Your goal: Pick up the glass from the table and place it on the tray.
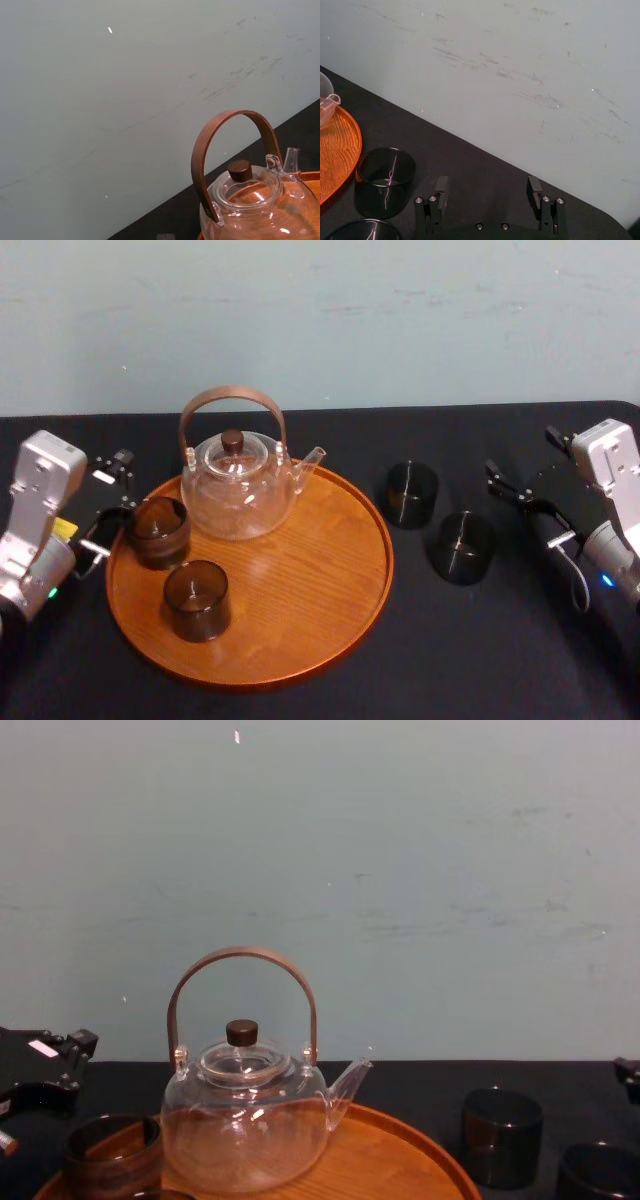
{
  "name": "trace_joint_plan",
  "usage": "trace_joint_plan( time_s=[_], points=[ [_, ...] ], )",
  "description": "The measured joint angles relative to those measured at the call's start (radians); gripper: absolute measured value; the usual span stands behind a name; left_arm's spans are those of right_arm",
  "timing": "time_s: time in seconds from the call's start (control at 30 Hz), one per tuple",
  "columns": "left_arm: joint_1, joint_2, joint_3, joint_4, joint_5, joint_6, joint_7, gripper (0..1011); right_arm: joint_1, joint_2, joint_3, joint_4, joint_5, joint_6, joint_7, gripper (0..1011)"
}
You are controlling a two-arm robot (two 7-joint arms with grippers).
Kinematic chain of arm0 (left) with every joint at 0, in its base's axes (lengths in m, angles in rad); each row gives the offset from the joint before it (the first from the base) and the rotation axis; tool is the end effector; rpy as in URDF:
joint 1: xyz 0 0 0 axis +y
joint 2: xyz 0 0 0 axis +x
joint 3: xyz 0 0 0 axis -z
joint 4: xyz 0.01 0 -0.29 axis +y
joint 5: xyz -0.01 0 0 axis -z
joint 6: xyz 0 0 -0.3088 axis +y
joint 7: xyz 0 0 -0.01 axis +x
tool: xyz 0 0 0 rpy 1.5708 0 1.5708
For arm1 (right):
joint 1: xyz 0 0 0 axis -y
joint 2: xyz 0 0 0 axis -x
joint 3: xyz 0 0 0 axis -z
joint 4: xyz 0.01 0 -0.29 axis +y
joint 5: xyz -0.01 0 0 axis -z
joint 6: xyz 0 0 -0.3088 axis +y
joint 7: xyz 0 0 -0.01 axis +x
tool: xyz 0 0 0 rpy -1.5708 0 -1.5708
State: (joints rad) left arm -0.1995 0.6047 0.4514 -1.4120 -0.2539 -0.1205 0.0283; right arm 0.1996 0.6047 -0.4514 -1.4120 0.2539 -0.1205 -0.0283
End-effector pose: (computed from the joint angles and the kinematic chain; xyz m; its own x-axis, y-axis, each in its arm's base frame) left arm 0.3581 0.0827 -0.3023 0.2923 0.8803 0.3737 -0.9553 0.2873 0.0703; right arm 0.3581 -0.0827 -0.3022 0.2922 -0.8803 0.3738 0.9553 0.2873 -0.0702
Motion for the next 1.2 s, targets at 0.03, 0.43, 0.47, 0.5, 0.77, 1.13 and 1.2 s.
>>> trace_joint_plan(
  time_s=[0.03,0.43,0.47,0.5,0.77,1.13,1.2],
  points=[
    [0.000,0.000,0.000,0.000,0.000,0.000,0.000,0,0.000,0.000,0.000,0.000,0.000,0.000,0.000,1003],
    [0.000,0.000,0.000,0.000,0.000,0.000,0.000,0,0.000,0.000,0.000,0.000,0.000,0.000,0.000,1002],
    [0.000,0.000,0.000,0.000,0.000,0.000,0.000,0,0.000,0.000,0.000,0.000,0.000,0.000,0.000,1002],
    [0.000,0.000,0.000,0.000,0.000,0.000,0.000,0,0.000,0.000,0.000,0.000,0.000,0.000,0.000,1002],
    [0.000,0.000,0.000,0.000,0.000,0.000,0.000,0,0.000,0.000,0.000,0.000,0.000,0.000,0.000,1002],
    [0.000,0.000,0.000,0.000,0.000,0.000,0.000,0,0.000,0.000,0.000,0.000,0.000,0.000,0.000,1003],
    [0.000,0.000,0.000,0.000,0.000,0.000,0.000,0,0.000,0.000,0.000,0.000,0.000,0.000,0.000,1002]
  ],
)
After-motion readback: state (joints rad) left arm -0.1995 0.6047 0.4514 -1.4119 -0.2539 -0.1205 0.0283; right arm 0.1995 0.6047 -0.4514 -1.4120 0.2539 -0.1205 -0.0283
